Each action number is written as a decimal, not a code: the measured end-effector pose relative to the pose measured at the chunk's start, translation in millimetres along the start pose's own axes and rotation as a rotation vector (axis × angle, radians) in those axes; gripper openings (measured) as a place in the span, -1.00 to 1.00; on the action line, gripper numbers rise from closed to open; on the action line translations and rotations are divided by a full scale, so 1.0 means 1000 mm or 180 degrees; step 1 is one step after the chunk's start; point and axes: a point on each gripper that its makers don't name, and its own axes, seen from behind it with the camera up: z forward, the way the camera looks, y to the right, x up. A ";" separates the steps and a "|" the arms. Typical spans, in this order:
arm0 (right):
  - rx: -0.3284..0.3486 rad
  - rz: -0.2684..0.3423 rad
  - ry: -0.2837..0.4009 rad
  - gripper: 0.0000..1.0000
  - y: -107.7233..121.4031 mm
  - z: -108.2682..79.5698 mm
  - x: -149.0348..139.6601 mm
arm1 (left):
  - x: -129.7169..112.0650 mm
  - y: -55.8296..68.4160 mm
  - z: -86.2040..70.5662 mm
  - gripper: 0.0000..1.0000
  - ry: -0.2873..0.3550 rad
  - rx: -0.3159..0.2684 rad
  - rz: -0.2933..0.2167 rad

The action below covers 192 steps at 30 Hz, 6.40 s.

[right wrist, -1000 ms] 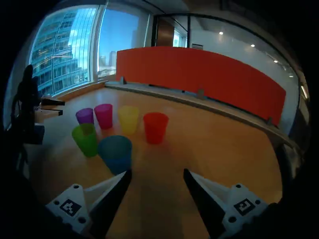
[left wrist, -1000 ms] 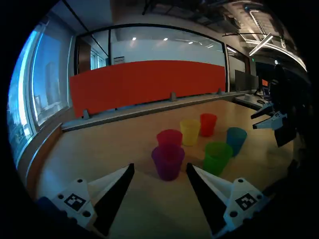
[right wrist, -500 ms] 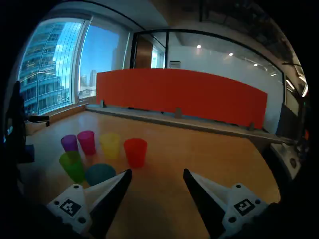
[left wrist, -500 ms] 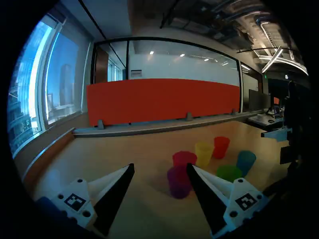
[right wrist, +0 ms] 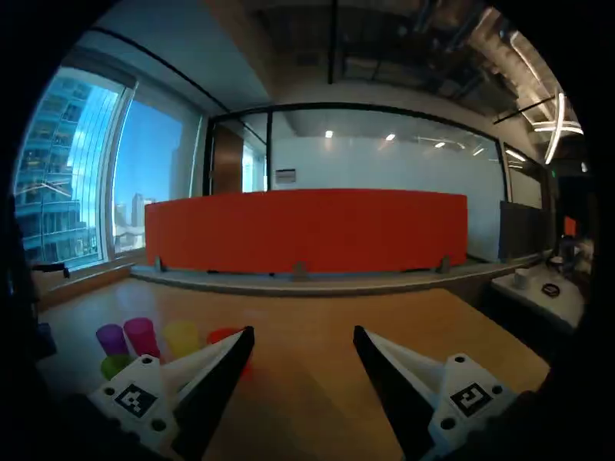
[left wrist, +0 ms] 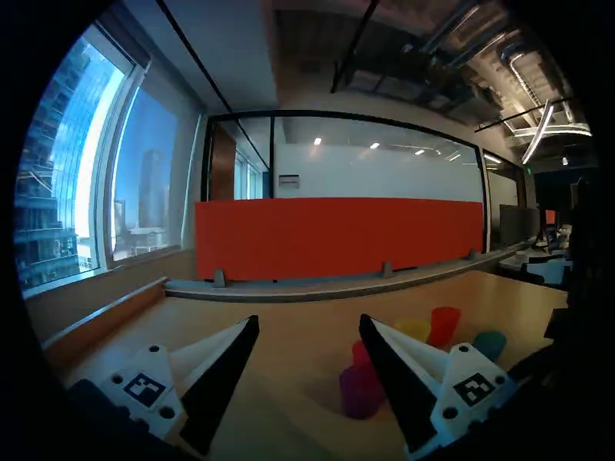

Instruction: Pour water

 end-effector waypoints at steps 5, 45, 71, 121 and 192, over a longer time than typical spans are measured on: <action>-0.0146 0.0057 0.0165 1.00 0.008 -0.004 0.008 | 0.007 0.000 0.000 0.94 0.0103 0.0076 -0.0023; -0.0483 -0.0273 0.0204 1.00 0.009 -0.013 0.033 | -0.027 -0.025 -0.005 0.94 0.0317 0.0307 0.0091; -0.0467 -0.0268 0.0208 1.00 0.008 -0.016 0.040 | -0.058 -0.037 -0.003 0.94 0.0211 0.0348 -0.0017; -0.0341 -0.0354 0.0345 1.00 0.003 -0.027 0.046 | -0.078 -0.039 0.005 0.94 -0.0002 0.0342 -0.0043; -0.0236 -0.0066 0.0231 1.00 0.021 -0.003 -0.058 | -0.079 -0.039 0.004 0.94 -0.0001 0.0344 -0.0042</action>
